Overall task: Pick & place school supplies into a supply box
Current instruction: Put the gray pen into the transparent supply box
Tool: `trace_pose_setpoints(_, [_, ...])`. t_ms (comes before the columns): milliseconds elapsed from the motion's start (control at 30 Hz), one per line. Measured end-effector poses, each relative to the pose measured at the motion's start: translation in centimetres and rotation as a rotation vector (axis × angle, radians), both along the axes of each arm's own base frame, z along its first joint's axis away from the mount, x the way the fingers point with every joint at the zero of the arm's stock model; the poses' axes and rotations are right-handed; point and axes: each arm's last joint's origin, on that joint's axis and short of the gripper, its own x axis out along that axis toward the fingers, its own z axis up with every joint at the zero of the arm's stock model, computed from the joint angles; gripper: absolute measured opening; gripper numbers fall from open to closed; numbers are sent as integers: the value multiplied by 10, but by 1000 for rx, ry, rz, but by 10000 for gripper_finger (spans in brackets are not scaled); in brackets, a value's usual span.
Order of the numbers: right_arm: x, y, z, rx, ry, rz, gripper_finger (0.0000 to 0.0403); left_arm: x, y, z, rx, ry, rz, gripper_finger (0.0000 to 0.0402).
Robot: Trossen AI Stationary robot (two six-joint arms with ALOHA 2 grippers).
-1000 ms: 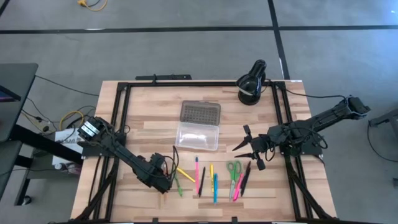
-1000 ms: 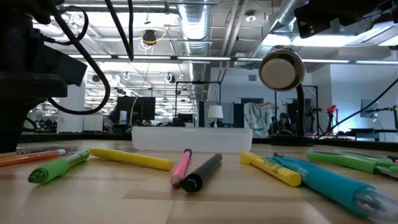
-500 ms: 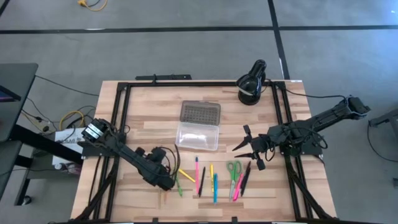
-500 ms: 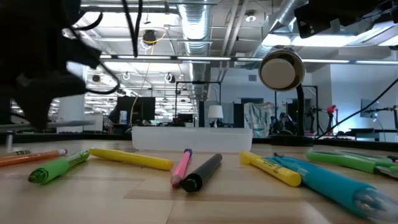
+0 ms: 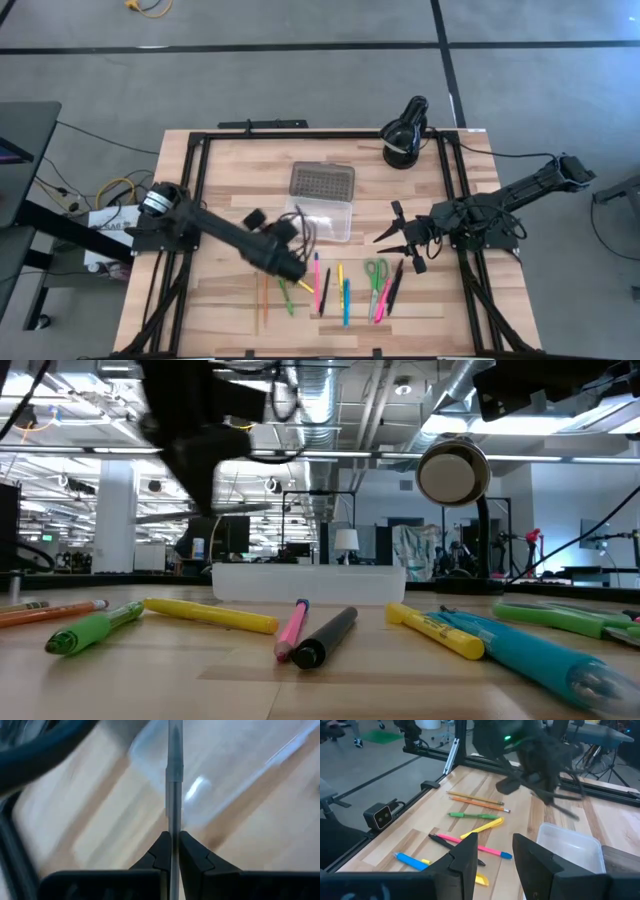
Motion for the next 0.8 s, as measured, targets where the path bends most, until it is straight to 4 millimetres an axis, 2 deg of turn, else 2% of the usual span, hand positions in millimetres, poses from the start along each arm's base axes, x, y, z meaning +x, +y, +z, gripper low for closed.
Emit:
trace_pose_setpoints(233, [0, 0, -1, -5, 13, 0, 120, 45, 48, -3, -42, -42, -275, 8])
trace_pose_setpoints(400, [-2, -1, -5, 9, 58, -9, 120, 60, 75, -9, -70, -52, -337, 9])
trace_pose_setpoints(633, [-3, -1, -8, 19, 95, -18, 120, 60, 84, -12, -119, -2, -402, 13])
trace_pose_setpoints(800, [-3, -1, -8, 29, 99, -21, 120, 60, 85, -12, -125, 12, -428, 44])
